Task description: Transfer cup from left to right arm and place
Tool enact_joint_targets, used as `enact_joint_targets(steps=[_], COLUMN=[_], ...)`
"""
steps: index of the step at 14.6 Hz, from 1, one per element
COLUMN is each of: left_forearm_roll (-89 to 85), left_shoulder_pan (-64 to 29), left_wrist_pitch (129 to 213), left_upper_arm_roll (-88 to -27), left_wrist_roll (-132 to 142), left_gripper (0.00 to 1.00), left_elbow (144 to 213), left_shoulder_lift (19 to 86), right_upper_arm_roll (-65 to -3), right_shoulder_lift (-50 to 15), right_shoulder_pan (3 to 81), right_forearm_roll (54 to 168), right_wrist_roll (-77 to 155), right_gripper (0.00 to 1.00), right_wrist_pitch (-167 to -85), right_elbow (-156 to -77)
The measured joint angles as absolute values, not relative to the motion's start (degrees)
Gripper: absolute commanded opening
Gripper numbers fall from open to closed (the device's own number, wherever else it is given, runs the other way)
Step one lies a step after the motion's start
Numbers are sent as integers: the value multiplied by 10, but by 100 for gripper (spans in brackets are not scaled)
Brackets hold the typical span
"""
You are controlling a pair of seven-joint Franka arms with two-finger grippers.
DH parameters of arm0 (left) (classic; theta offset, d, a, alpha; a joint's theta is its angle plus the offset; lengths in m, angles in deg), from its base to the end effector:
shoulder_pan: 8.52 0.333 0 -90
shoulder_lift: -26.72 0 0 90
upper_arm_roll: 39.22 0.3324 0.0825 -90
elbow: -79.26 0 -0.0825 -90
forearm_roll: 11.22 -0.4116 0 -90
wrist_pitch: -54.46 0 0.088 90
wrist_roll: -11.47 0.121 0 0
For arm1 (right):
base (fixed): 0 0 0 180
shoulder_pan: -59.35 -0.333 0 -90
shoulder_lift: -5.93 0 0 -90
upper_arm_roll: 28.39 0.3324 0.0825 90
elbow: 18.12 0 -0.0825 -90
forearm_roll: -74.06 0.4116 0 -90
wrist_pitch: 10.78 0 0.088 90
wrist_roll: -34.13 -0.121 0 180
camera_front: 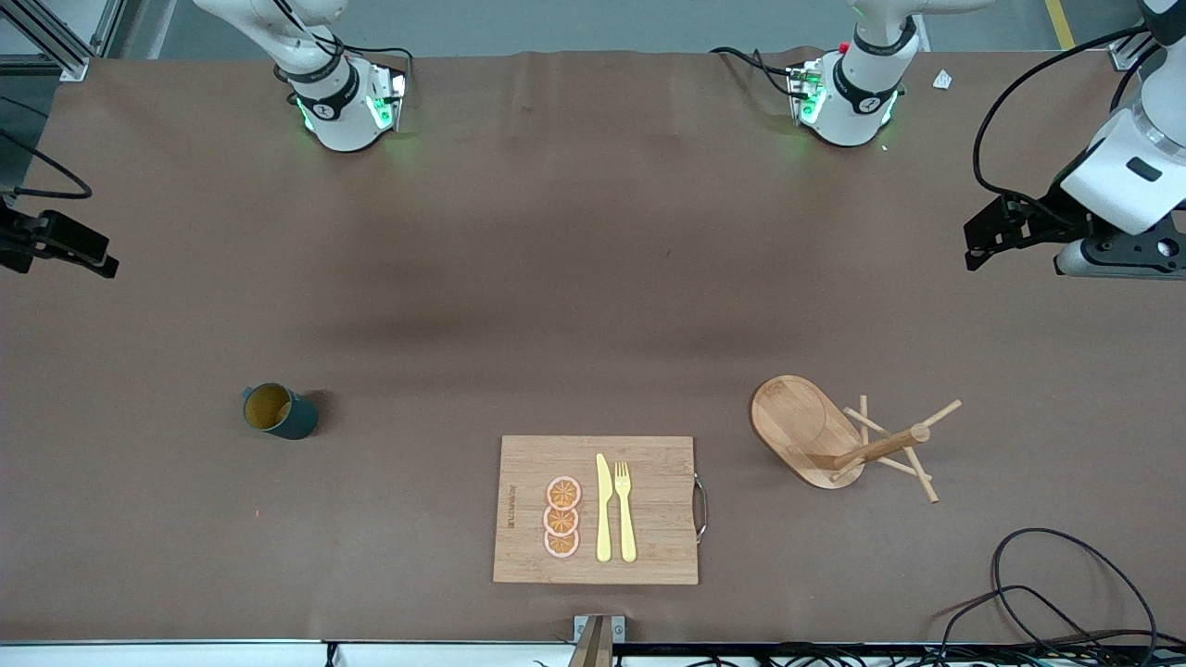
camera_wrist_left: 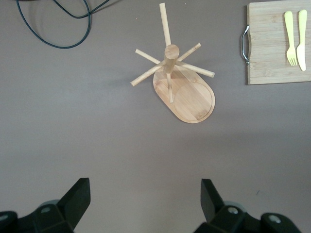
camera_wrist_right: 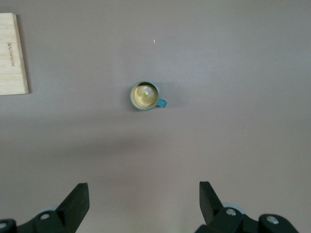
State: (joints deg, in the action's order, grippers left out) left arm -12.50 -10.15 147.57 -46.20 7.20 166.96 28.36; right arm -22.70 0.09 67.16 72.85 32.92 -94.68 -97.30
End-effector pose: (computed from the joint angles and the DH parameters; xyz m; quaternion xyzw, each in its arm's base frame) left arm 0.5921 -0.0859 0.6353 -0.9987 0.0380 -0.0338 0.0057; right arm 0.6036 -0.0286 0.6508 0.9995 -0.0303 -0.0096 0.0054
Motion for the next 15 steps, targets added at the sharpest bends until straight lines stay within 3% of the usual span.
enact_joint_targets(steps=[12, 15], left_forearm_roll=[-146, -147], left_shoulder_pan=[-101, -101], left_wrist_pitch=[1468, 1461], left_upper_arm_roll=[-462, -462], left_wrist_roll=[72, 72], left_gripper=[100, 100], left_elbow=[1666, 1663], left_shoulder_lift=[288, 288], right_upper_arm_roll=[-224, -257], right_shoulder_lift=[1, 1], right_shoulder_pan=[664, 632], right_forearm_roll=[728, 728], right_wrist_roll=[335, 335], right_gripper=[100, 100], right_wrist_pitch=[-964, -964], right_elbow=[-973, -973])
